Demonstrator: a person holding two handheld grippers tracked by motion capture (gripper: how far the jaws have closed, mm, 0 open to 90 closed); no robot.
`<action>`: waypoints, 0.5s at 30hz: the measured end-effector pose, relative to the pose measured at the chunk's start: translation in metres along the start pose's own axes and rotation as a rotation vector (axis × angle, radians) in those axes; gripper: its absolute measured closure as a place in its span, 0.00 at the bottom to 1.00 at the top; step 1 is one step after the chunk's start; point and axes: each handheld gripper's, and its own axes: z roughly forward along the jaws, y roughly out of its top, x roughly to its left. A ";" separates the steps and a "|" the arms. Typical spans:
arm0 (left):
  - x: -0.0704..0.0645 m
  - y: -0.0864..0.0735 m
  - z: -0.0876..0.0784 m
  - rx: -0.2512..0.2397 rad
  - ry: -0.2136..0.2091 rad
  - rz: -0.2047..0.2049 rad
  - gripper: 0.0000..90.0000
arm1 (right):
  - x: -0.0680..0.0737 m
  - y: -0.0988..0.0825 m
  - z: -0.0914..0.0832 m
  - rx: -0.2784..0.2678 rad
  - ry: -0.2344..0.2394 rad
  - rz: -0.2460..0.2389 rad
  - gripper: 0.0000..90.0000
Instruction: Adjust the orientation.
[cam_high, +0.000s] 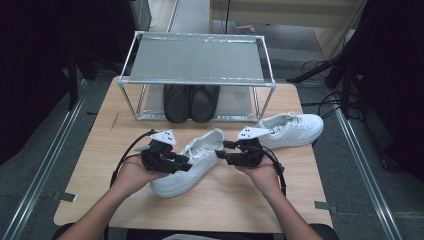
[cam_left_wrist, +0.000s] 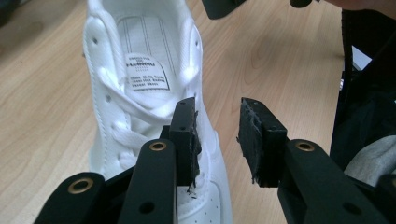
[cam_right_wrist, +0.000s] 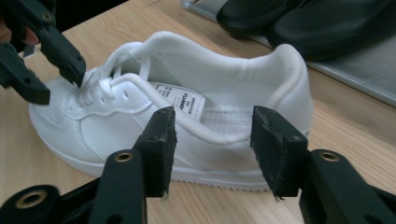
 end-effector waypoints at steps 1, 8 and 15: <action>-0.001 -0.001 0.001 0.005 -0.005 -0.001 0.75 | 0.000 0.001 0.001 -0.002 0.007 0.003 0.60; -0.006 -0.008 0.006 0.013 -0.004 -0.014 0.75 | 0.000 0.008 0.009 -0.003 0.001 0.003 0.64; -0.008 -0.014 0.016 0.023 0.002 -0.015 0.83 | -0.001 0.013 0.016 -0.005 -0.006 -0.006 0.67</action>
